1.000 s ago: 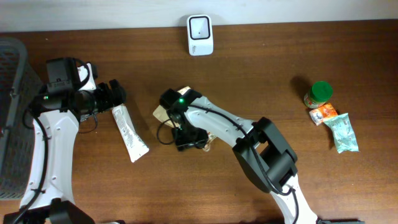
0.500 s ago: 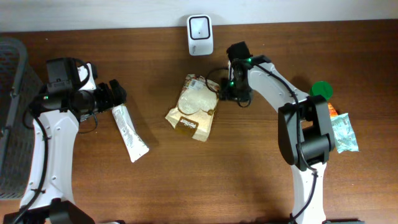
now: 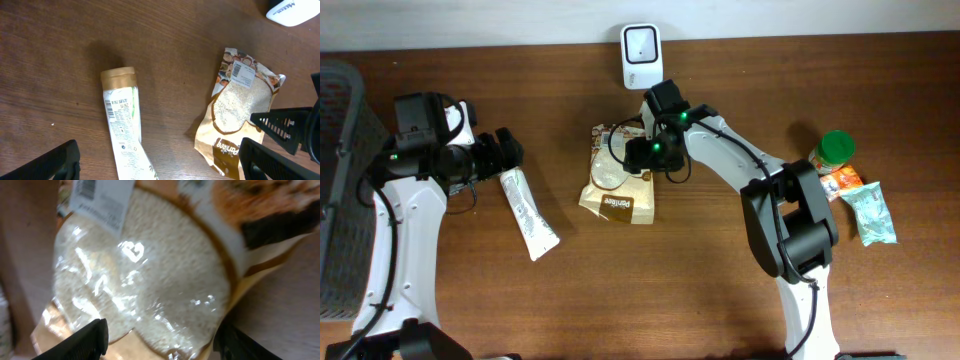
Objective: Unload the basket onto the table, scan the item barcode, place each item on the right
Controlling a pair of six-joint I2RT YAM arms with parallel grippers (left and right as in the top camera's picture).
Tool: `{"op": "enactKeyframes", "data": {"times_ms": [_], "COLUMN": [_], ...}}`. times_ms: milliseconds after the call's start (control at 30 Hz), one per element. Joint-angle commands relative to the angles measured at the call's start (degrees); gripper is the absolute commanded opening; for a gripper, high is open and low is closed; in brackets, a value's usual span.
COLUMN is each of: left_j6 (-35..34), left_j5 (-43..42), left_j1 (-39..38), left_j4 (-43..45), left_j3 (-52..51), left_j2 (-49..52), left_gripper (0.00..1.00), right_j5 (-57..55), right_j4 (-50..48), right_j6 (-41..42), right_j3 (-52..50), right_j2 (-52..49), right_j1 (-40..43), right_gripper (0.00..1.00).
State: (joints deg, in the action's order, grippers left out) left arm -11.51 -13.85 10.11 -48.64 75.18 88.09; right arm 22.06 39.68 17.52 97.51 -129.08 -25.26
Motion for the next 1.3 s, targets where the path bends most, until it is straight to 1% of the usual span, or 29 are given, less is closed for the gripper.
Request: {"op": "enactKeyframes", "data": {"times_ms": [0,33,100,133,200,233,267,333,367,400,433,467,500,567,633,700,800,833,867,900,933,1033,1067,1167,1267], "left_j6": [1.11,1.14,1.07,1.07,0.7,0.72,0.72,1.18,3.08,8.39,9.92,9.92,10.12,12.72,15.15,16.35,16.33,15.58,13.44,10.45,7.39,6.45,6.03,1.86,1.68], "left_j5": [0.2,0.2,0.13,0.11,-2.29,-2.49,-3.34,-3.34,-4.2,-9.31,-13.53,-15.15,-15.15,-17.44,-17.68,-17.14,-14.62,-12.26,-9.81,-7.08,-6.01,-5.79,-5.44,-4.33,-4.35], "left_j1": [0.2,0.2,0.17,0.17,0.17,0.02,-0.83,-3.69,-5.35,-7.89,-9.49,-10.38,-10.84,-11.47,-13.2,-15.93,-19.67,-21.11,-21.75,-22.01,-21.94,-22.71,-23.21,-25.11,-27.67], "left_j4": [0.04,0.07,0.63,3.08,5.16,4.9,4.98,6.64,8.2,11.04,13.31,14.93,16.0,18.12,20.06,20.76,20.68,20.33,19.89,19.28,18.1,13.55,12.0,5.77,1.81], "left_j3": [0.2,0.2,0.2,0.2,0.2,0.09,-0.85,-2.49,-3.06,-3.13,-2.97,-2.54,-1.9,-0.11,0.42,0.42,0.35,0.31,0.31,0.31,0.28,0.2,0.17,-0.13,-0.13], "left_j2": [-0.13,-0.13,-0.13,-0.13,-0.13,0.15,0.79,2.91,4.28,7.06,9.53,11.78,13.94,19.1,22.47,24.35,25.99,26.8,27.36,28.11,28.85,29.22,29.22,29.22,29.22], "left_gripper": [0.99,0.99,0.99,0.99,1.0,0.66,0.47,0.4,0.38,0.37,0.4,0.42,0.42,0.41,0.41,0.43,0.43,0.41,0.39,0.37,0.32,0.25,0.24,0.24,0.24], "right_j5": [16.28,19.63,19.74,19.47,19.3,19.3,19.32,19.37,19.32,19.34,19.34,19.34,19.37,19.32,19.3,19.28,19.28,19.3,19.28,19.28,19.3,19.3,19.3,19.39,19.98], "right_j4": [-0.94,-0.87,0.46,1.09,1.4,1.22,0.87,0.81,1.03,1.22,1.25,1.27,1.29,1.29,1.25,1.25,1.27,1.31,1.46,1.49,1.53,1.66,1.75,3.08,4.9], "right_j6": [-0.63,-1.11,-3.26,-3.82,-3.82,-3.82,-3.8,-3.78,-3.78,-3.76,-3.76,-3.56,-3.56,-3.58,-3.58,-3.58,-3.58,-3.58,-3.58,-3.58,-3.61,-3.58,-3.58,-3.58,-3.58], "right_j3": [-0.57,-0.57,-0.57,-0.57,-0.57,-0.57,-0.57,-0.57,-0.57,-0.55,-0.55,-0.55,-0.55,-0.55,-0.55,-0.55,-0.57,-0.55,-0.55,-0.57,-0.55,-0.55,-0.55,-0.55,-0.55], "right_j2": [-2.84,-3.58,-3.98,-4.07,-4.37,-4.42,-4.44,-4.44,-4.44,-4.44,-4.44,-4.44,-4.44,-4.44,-4.44,-4.44,-4.42,-4.44,-4.44,-4.44,-4.44,-4.42,-4.42,-4.42,-4.42], "right_j1": [2.51,3.65,4.28,4.33,4.33,4.35,4.35,4.35,4.35,4.35,4.35,4.35,4.35,4.35,4.35,4.35,4.35,4.35,4.35,4.35,4.35,4.39,4.46,5.33,6.27], "right_gripper": [0.67,0.67,0.67,0.67,0.67,0.67,0.67,0.67,0.67,0.67,0.67,0.67,0.67,0.67,0.67,0.67,0.67,0.67,0.67,0.67,0.67,0.67,0.67,0.67,0.67]}}
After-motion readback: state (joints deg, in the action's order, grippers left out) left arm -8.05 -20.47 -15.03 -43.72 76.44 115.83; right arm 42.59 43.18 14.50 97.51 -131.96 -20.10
